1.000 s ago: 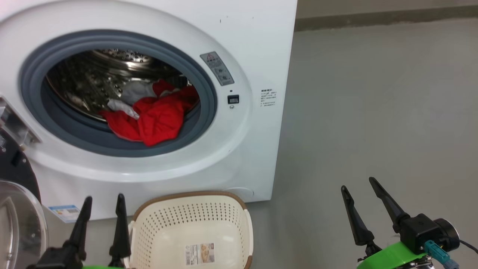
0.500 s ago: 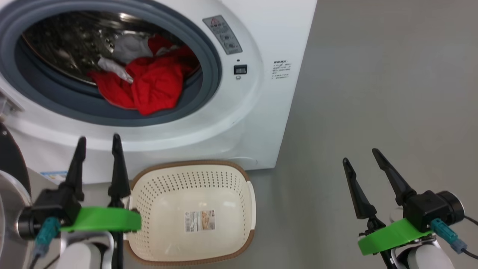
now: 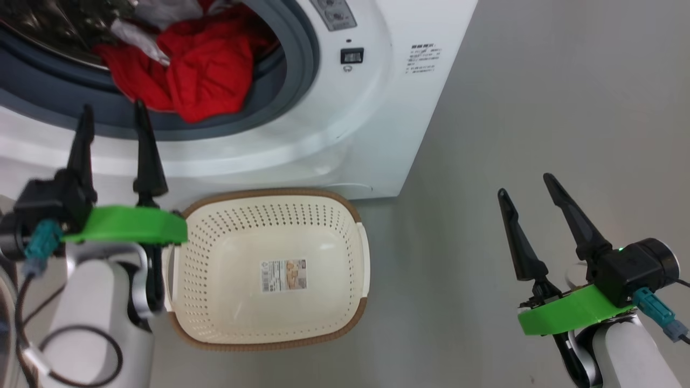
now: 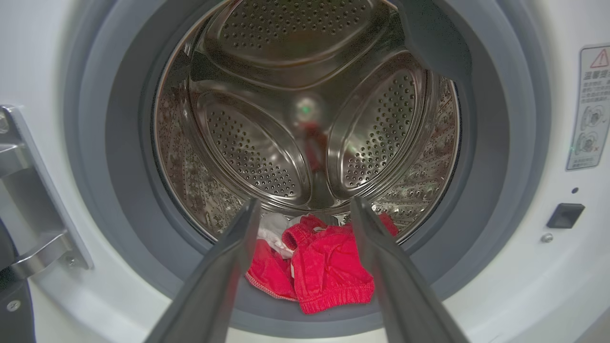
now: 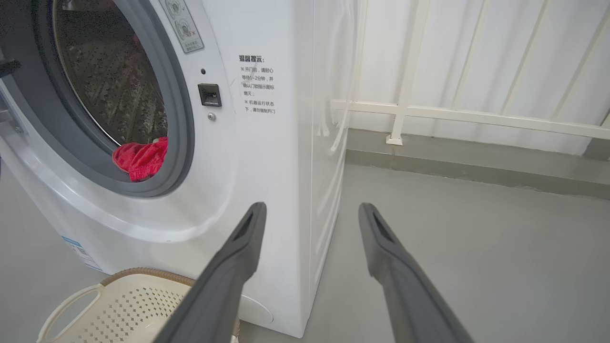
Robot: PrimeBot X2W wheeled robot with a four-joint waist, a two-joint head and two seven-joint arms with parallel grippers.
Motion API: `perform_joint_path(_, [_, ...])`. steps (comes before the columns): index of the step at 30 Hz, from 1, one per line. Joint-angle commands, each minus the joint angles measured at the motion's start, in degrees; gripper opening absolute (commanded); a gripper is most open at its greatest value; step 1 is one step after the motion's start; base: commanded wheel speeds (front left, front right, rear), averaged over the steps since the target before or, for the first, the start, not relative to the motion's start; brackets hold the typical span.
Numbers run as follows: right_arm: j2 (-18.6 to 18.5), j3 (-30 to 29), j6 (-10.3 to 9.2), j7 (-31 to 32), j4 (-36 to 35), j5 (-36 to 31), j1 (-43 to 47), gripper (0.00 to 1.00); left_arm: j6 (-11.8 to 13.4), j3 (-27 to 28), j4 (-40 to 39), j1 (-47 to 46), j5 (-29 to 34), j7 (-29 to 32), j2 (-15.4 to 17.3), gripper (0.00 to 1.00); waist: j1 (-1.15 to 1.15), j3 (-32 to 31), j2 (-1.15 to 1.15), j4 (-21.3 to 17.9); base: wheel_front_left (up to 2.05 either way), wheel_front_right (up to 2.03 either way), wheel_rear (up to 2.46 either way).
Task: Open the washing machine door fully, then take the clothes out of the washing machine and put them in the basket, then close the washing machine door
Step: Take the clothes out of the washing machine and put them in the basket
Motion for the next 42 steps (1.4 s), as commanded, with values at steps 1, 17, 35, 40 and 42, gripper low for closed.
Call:
perform_joint_path(1, [-0.6, 1.4, 0.25, -0.4, -1.6, 0.2, -1.4, 1.0, -0.3, 2.0, 0.3, -3.0, 0.8, -0.4, 1.7, 1.0, 0.0, 2.5, 0.0, 0.0, 0.0, 0.0, 0.0])
perform_joint_path(17, [-1.8, 2.6, 0.25, -0.4, -1.0, 0.5, -4.8, 1.0, -1.0, 1.7, 21.2, -22.4, 1.9, -0.2, 3.4, 1.0, 0.0, 9.5, 0.0, -1.6, 0.0, 0.0, 0.0])
perform_joint_path(35, [-1.2, 4.9, 0.25, -0.4, 0.9, 1.1, -5.8, 1.0, 3.4, -2.0, 43.5, -36.9, 6.3, 10.4, 9.6, 1.0, 0.0, 11.2, 0.0, -5.4, 0.0, 0.0, 0.0])
perform_joint_path(40, [-1.1, 5.3, 0.25, -0.4, 1.4, 1.5, -5.9, 1.0, 3.6, -3.0, 46.6, -37.5, 6.7, 12.6, 10.3, 1.0, 0.0, 11.3, 0.0, -6.3, 0.0, 0.0, 0.0])
perform_joint_path(42, [-1.1, 5.3, 0.25, -0.4, 1.5, 1.5, -5.9, 1.0, 3.6, -3.3, 47.6, -37.8, 6.8, 13.3, 10.6, 1.0, 0.0, 11.4, 0.0, -6.5, 0.0, 0.0, 0.0])
